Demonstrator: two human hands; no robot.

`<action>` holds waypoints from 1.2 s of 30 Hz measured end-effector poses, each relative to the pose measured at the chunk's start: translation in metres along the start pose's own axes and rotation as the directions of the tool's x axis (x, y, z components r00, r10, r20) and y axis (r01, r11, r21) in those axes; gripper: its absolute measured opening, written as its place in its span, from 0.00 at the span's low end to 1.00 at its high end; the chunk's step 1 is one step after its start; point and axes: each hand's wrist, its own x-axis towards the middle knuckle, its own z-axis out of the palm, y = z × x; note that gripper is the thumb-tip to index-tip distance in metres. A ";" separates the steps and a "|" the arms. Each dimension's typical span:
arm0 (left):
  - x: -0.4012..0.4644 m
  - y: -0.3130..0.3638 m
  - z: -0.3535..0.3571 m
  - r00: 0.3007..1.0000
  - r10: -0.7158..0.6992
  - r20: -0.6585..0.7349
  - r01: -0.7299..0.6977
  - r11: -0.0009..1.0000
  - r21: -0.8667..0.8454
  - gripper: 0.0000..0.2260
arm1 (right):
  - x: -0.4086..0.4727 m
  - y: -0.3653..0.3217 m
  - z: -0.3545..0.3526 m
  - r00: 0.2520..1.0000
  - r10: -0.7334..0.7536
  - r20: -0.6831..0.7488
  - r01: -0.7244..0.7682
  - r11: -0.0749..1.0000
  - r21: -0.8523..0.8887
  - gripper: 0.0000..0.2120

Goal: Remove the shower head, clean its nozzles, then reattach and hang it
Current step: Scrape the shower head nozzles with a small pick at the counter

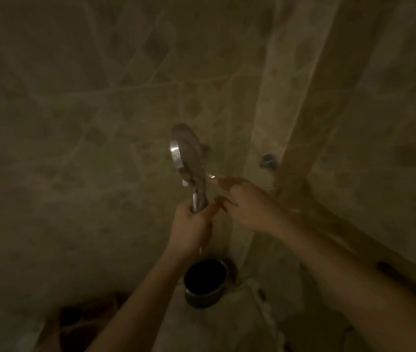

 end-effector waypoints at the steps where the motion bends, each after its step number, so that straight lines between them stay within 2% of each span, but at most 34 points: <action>1: -0.010 -0.010 -0.015 0.997 -0.035 -0.067 0.035 0.999 -0.001 0.18 | 0.002 -0.005 0.015 0.999 -0.028 0.036 0.028 0.999 0.018 0.25; 3: -0.034 -0.029 -0.045 0.975 -0.096 -0.201 0.099 0.995 0.005 0.15 | 0.003 -0.018 0.045 0.986 -0.089 0.139 0.080 0.994 0.068 0.27; 6: -0.081 -0.056 -0.084 0.906 -0.165 -0.389 0.164 0.986 -0.037 0.14 | 0.000 -0.044 0.092 0.934 -0.219 0.283 0.181 0.971 0.154 0.29; 10: -0.150 -0.076 -0.121 0.778 -0.242 -0.580 0.223 0.969 -0.106 0.13 | -0.011 -0.091 0.144 0.800 -0.381 0.464 0.274 0.919 0.283 0.30; 14: -0.209 -0.076 -0.147 0.674 -0.260 -0.691 0.227 0.964 -0.141 0.12 | -0.024 -0.148 0.180 0.685 -0.485 0.544 0.317 0.870 0.377 0.32; 16: -0.230 -0.077 -0.158 0.570 -0.225 -0.790 0.229 0.967 -0.109 0.09 | -0.029 -0.172 0.192 0.644 -0.526 0.556 0.349 0.848 0.398 0.32; 19: -0.256 -0.078 -0.177 0.352 -0.098 -0.931 0.204 0.979 -0.026 0.01 | -0.036 -0.205 0.203 0.615 -0.564 0.551 0.373 0.824 0.426 0.32; 21: -0.269 -0.078 -0.191 0.251 -0.084 -0.964 0.145 0.988 -0.049 0.06 | -0.038 -0.229 0.209 0.631 -0.567 0.530 0.375 0.820 0.432 0.33; 23: -0.281 -0.079 -0.209 0.186 -0.050 -0.981 0.152 0.988 -0.022 0.05 | -0.039 -0.253 0.217 0.611 -0.577 0.542 0.391 0.815 0.427 0.33; 25: -0.293 -0.082 -0.230 0.144 -0.027 -0.989 0.163 0.987 -0.003 0.05 | -0.041 -0.278 0.229 0.570 -0.592 0.570 0.425 0.806 0.412 0.33; 28: -0.313 -0.091 -0.270 0.101 0.001 -0.995 0.115 0.993 0.012 0.07 | -0.045 -0.316 0.250 0.563 -0.592 0.577 0.446 0.805 0.391 0.33; 32: -0.340 -0.097 -0.321 -0.033 0.125 -0.992 0.130 0.984 0.120 0.09 | -0.050 -0.371 0.276 0.560 -0.609 0.561 0.454 0.792 0.407 0.37; 34: -0.352 -0.102 -0.346 -0.078 0.197 -0.977 0.156 0.971 0.183 0.09 | -0.051 -0.400 0.287 0.565 -0.641 0.520 0.581 0.756 0.301 0.39; 36: -0.364 -0.108 -0.370 -0.083 0.241 -0.967 0.183 0.958 0.223 0.10 | -0.054 -0.428 0.299 0.520 -0.717 0.464 0.748 0.644 0.158 0.39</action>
